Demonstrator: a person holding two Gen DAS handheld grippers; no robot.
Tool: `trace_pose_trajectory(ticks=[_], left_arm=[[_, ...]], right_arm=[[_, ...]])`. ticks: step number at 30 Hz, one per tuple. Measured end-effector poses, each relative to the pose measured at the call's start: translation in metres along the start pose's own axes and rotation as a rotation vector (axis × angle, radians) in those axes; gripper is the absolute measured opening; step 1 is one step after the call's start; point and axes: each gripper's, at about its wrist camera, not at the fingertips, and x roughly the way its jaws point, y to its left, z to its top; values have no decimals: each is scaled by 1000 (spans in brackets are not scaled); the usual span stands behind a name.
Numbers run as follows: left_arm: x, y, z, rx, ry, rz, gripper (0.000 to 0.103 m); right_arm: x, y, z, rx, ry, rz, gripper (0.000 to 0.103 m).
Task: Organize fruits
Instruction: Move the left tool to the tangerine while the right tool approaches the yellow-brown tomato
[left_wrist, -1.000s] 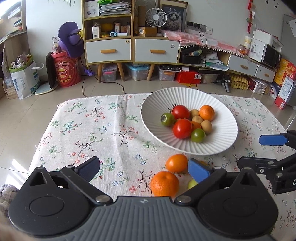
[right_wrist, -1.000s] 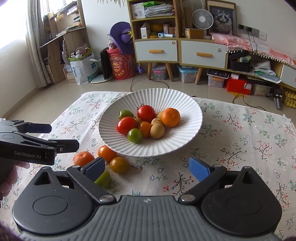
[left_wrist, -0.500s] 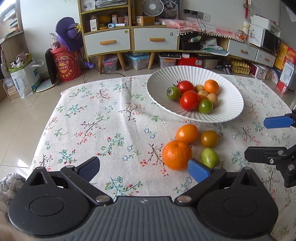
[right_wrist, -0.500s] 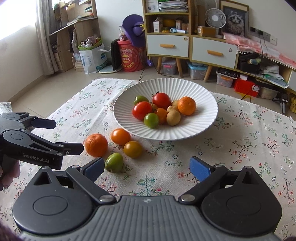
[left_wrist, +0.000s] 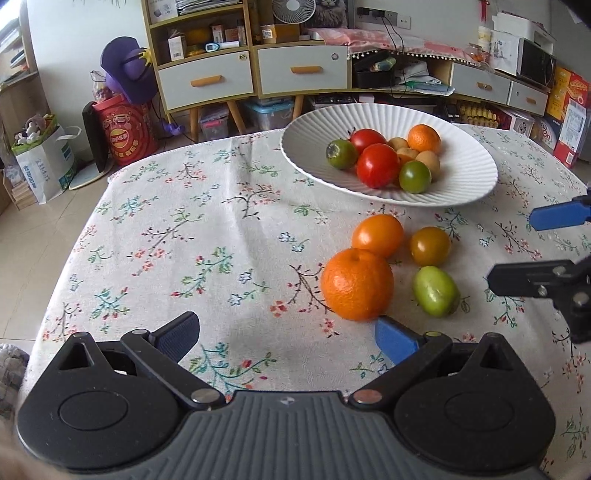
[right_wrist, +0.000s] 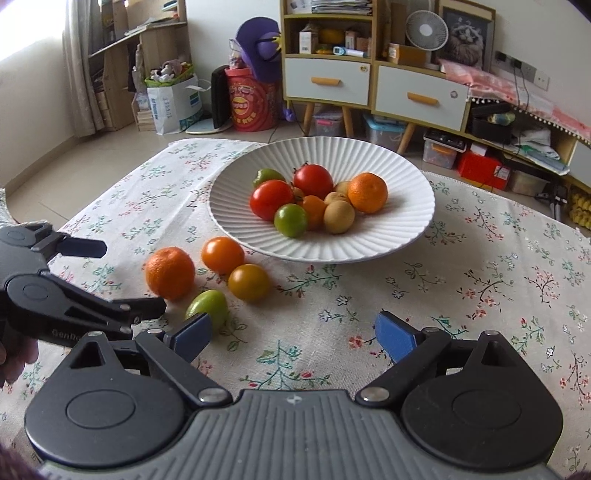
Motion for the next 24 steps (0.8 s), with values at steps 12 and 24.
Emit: trace_pose_trajectory(ticks=[12,24], left_arm=[[-3,-7,2,-5,-43,-100,74],[-2,-9,7,12,-55,-142,42]], right_arm=[[17,7,2,-6,13,36,63],[24,12,4,19,11,72,45]])
